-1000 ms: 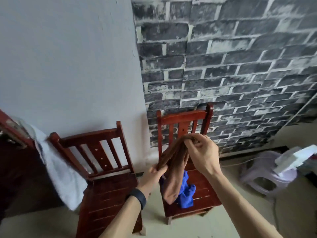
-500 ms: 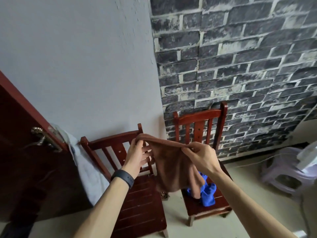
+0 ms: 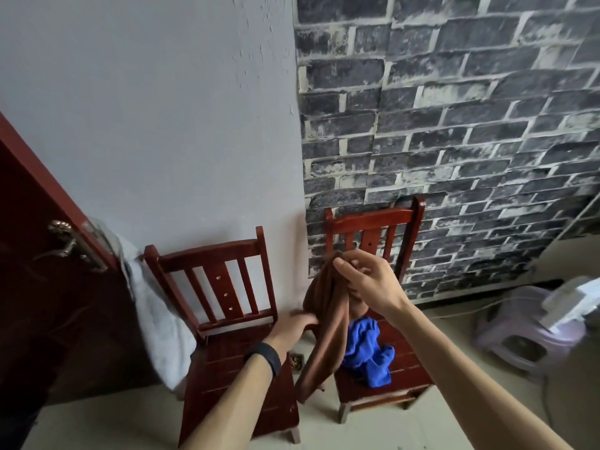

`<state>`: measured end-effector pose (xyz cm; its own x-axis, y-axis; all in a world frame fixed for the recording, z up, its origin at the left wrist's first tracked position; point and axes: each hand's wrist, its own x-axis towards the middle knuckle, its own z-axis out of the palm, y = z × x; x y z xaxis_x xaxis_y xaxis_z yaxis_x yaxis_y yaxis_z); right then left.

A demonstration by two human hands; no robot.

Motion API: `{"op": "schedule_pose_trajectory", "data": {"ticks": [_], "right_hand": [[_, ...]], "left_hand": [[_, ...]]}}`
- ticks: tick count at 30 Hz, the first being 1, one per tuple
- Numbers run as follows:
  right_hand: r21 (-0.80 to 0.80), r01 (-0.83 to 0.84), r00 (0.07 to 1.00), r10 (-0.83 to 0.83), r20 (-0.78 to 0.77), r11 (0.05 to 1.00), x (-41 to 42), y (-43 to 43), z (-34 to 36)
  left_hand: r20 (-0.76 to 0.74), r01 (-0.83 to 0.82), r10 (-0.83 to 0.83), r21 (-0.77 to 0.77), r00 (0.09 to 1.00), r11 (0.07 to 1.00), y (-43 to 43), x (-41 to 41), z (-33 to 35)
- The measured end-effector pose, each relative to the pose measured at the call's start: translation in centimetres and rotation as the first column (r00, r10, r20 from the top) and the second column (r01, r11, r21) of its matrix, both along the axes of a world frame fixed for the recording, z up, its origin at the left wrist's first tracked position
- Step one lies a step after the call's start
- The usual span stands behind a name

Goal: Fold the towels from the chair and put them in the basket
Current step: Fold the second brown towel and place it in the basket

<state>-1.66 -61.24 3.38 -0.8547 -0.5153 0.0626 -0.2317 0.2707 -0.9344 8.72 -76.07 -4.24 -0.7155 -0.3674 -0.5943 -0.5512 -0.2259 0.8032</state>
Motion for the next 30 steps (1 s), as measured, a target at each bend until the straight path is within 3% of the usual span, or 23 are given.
{"op": "schedule_pose_trajectory", "data": {"ticks": [3, 6, 13, 16, 19, 22, 24, 26, 28, 30], "right_hand": [[0.021, 0.014, 0.999, -0.015, 0.03, 1.0, -0.4, 1.4, -0.5], [0.09, 0.11, 0.994, -0.11, -0.002, 0.99, -1.0, 3.3, -1.5], [0.458, 0.167, 0.986, -0.134, -0.104, 0.873, -2.0, 6.1, -4.6], [0.431, 0.22, 0.975, -0.184, -0.125, 0.875, -2.3, 5.8, -6.1], [0.247, 0.285, 0.942, -0.318, 0.106, 0.926, -1.0, 6.0, -8.2], [0.282, 0.343, 0.779, -0.439, 0.447, 0.896, 1.4, 6.1, -12.4], [0.302, 0.222, 0.623, -0.373, 0.687, 0.927, 3.2, 5.9, -15.1], [0.259, 0.055, 0.502, -0.251, 0.827, 0.964, 4.8, 5.4, -16.4], [0.175, -0.027, 0.492, -0.139, 0.86, 0.984, 5.1, 4.6, -17.6], [0.123, -0.009, 0.464, -0.105, 0.88, 0.992, 4.9, 3.9, -18.0]], "left_hand": [[-0.04, 0.179, -0.185, -0.125, 0.982, 0.976, 2.1, 0.0, -1.6], [-0.055, 0.135, -0.158, -0.295, 0.986, 0.946, 1.5, 0.0, -1.3], [-0.141, 0.111, -0.139, -0.187, 0.98, 0.976, -1.7, -0.1, 3.2], [-0.161, 0.169, -0.216, -0.263, 0.963, 0.95, -1.9, -1.1, 4.9], [-0.221, 0.158, -0.224, -0.281, 0.949, 0.947, -1.3, -2.0, 6.6], [-0.26, 0.141, -0.209, -0.258, 0.943, 0.956, -0.7, -2.7, 7.5], [-0.246, 0.159, -0.221, -0.249, 0.944, 0.956, -0.3, -2.8, 7.7], [-0.239, 0.175, -0.229, -0.229, 0.944, 0.958, -0.2, -2.5, 7.8], [-0.246, 0.172, -0.216, -0.189, 0.945, 0.967, -0.2, -2.1, 7.9], [-0.262, 0.154, -0.19, -0.151, 0.946, 0.976, -0.3, -1.6, 8.1]]}}
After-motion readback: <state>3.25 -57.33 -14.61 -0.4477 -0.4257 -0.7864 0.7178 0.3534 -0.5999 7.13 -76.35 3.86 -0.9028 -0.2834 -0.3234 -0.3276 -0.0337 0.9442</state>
